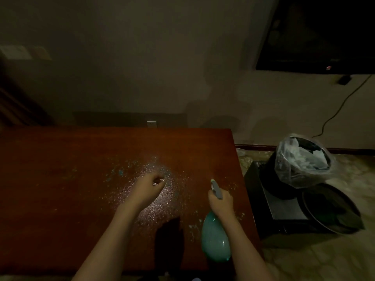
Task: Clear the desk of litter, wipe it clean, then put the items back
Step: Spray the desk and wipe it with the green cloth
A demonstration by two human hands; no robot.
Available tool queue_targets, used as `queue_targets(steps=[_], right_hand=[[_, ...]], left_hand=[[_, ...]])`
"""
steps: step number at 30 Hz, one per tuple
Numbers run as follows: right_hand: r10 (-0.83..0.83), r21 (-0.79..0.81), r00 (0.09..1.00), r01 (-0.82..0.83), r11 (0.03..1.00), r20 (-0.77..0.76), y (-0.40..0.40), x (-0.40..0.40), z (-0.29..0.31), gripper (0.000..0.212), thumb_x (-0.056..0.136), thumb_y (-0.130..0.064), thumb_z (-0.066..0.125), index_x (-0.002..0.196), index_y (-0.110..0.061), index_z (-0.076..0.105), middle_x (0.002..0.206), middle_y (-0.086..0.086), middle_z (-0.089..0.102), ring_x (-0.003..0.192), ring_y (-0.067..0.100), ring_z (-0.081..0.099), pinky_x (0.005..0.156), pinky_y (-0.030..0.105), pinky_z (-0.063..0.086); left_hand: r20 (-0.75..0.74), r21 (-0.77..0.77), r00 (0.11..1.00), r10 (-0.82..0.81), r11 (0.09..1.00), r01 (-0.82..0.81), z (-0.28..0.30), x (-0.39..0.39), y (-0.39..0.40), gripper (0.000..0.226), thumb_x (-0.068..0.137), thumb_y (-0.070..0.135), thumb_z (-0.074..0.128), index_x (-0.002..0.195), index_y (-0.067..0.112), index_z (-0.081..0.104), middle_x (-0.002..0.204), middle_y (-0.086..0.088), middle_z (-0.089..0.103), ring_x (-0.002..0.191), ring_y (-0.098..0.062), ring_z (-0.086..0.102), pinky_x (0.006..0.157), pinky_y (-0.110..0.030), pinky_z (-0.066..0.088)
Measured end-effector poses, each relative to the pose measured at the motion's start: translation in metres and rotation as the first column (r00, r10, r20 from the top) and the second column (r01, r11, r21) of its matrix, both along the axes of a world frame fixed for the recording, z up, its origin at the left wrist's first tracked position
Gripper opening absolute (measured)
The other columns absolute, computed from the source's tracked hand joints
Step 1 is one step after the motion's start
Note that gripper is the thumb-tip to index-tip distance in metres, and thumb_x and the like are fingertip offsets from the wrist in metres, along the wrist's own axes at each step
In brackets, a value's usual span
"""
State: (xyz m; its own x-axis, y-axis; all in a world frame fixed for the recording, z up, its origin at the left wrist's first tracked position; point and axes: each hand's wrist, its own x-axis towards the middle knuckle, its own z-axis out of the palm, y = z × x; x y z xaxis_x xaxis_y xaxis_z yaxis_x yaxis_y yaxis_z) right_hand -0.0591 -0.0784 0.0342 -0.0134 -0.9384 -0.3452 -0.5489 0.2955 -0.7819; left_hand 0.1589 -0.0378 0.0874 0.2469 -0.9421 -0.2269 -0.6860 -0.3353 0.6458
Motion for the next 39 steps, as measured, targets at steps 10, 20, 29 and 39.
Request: queue_targets(steps=[10, 20, 29, 39], right_hand=[[0.101, 0.079, 0.993, -0.097, 0.992, -0.052, 0.086, -0.029, -0.001, 0.033, 0.095, -0.016, 0.049, 0.062, -0.015, 0.044, 0.063, -0.001, 0.044, 0.053, 0.010, 0.039, 0.048, 0.021, 0.031], [0.164, 0.035, 0.984, -0.162, 0.986, -0.070, 0.193, -0.057, -0.004, 0.028, 0.095, -0.019, 0.049, 0.069, -0.009, 0.054, 0.068, 0.004, 0.056, 0.059, 0.013, 0.049, 0.049, 0.022, 0.034], [0.170, 0.061, 0.983, -0.166, 0.984, -0.074, 0.240, -0.083, -0.011, 0.028, 0.094, -0.020, 0.050, 0.067, -0.016, 0.047, 0.067, -0.002, 0.050, 0.057, 0.007, 0.045, 0.045, 0.013, 0.031], [0.186, 0.015, 0.979, -0.185, 0.983, -0.080, 0.210, -0.084, -0.008, 0.031, 0.094, -0.020, 0.050, 0.064, -0.019, 0.044, 0.065, -0.002, 0.048, 0.054, 0.008, 0.043, 0.042, 0.014, 0.029]], left_hand=[[-0.063, -0.030, 0.998, -0.013, 0.999, 0.011, 0.002, -0.032, 0.073, 0.032, 0.096, 0.022, 0.054, 0.126, 0.014, 0.057, 0.115, -0.004, 0.063, 0.093, -0.010, 0.054, 0.081, -0.025, 0.041], [-0.070, 0.010, 0.998, -0.003, 1.000, 0.003, -0.016, -0.063, 0.172, 0.030, 0.093, 0.022, 0.057, 0.122, 0.014, 0.061, 0.112, -0.003, 0.066, 0.094, -0.014, 0.058, 0.085, -0.028, 0.047], [-0.067, 0.008, 0.997, -0.031, 0.999, 0.032, -0.018, -0.085, 0.208, 0.029, 0.093, 0.019, 0.057, 0.121, 0.014, 0.061, 0.109, -0.003, 0.064, 0.093, -0.013, 0.058, 0.081, -0.027, 0.046], [-0.075, 0.012, 0.996, -0.039, 0.999, 0.040, -0.017, -0.090, 0.187, 0.028, 0.094, 0.019, 0.056, 0.120, 0.013, 0.061, 0.108, -0.002, 0.064, 0.092, -0.013, 0.058, 0.075, -0.024, 0.043]])
